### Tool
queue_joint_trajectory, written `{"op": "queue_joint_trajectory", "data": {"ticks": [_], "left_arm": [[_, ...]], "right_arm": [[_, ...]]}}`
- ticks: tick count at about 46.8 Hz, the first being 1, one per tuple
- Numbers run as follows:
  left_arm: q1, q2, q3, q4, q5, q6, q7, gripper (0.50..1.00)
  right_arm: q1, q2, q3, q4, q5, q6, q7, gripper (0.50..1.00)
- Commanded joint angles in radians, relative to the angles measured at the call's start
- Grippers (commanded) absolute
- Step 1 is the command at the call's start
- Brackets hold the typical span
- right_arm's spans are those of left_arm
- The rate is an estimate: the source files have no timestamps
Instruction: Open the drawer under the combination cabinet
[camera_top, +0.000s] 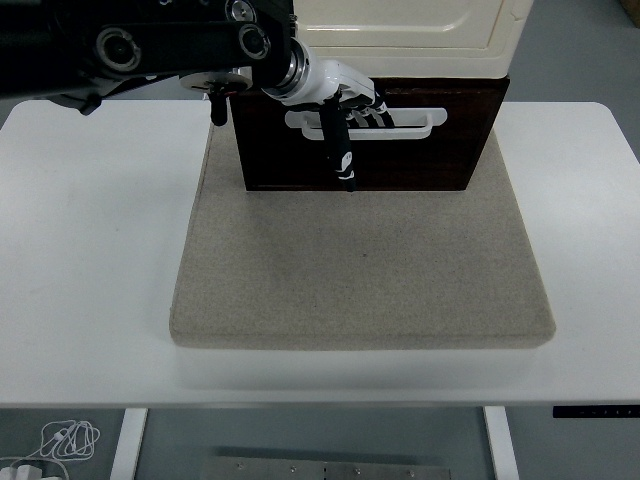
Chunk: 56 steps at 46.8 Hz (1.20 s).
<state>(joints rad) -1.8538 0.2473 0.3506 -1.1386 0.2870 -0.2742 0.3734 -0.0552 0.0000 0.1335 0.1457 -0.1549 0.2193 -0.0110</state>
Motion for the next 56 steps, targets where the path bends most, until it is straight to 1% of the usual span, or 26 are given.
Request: {"op": "queue_joint_trajectory", "data": {"ticks": [1, 4, 13, 21, 27, 32, 37, 44, 50, 56], "left_arm": [[-0.002, 0.000, -0.002, -0.001, -0.002, -0.019, 0.001, 1.000], [-0.004, 0.000, -0.004, -0.004, -0.002, -0.031, -0.001, 1.000], [-0.008, 0.004, -0.016, -0.006, -0.002, -0.040, 0.001, 1.000], [-0.013, 0.010, -0.022, -0.006, -0.002, -0.060, 0.001, 1.000], [-0.013, 0.015, -0.032, -0.007, -0.002, -0.083, 0.001, 1.000], [-0.016, 0.015, -0.033, -0.007, 0.000, -0.091, 0.001, 1.000], [-0.021, 0.020, -0.035, -0.007, -0.002, -0.120, 0.001, 1.000], [-0.028, 0.023, -0.036, -0.009, -0.002, -0.128, 0.001, 1.000], [-0.035, 0.024, -0.039, -0.009, -0.002, -0.158, 0.001, 1.000], [-0.035, 0.026, -0.055, -0.010, -0.002, -0.168, 0.001, 1.000]], "right_arm": [[0.000, 0.000, 0.000, 0.000, 0.000, 0.000, 0.000, 0.926], [0.000, 0.000, 0.000, 0.000, 0.000, 0.000, 0.000, 0.926], [0.000, 0.000, 0.000, 0.000, 0.000, 0.000, 0.000, 0.926], [0.000, 0.000, 0.000, 0.000, 0.000, 0.000, 0.000, 0.926], [0.000, 0.000, 0.000, 0.000, 0.000, 0.000, 0.000, 0.926], [0.000, 0.000, 0.000, 0.000, 0.000, 0.000, -0.001, 0.926], [0.000, 0.000, 0.000, 0.000, 0.000, 0.000, -0.001, 0.926], [0.000, 0.000, 0.000, 0.000, 0.000, 0.000, -0.001, 0.926], [0.000, 0.000, 0.000, 0.000, 0.000, 0.000, 0.000, 0.926], [0.000, 0.000, 0.000, 0.000, 0.000, 0.000, 0.000, 0.926]]}}
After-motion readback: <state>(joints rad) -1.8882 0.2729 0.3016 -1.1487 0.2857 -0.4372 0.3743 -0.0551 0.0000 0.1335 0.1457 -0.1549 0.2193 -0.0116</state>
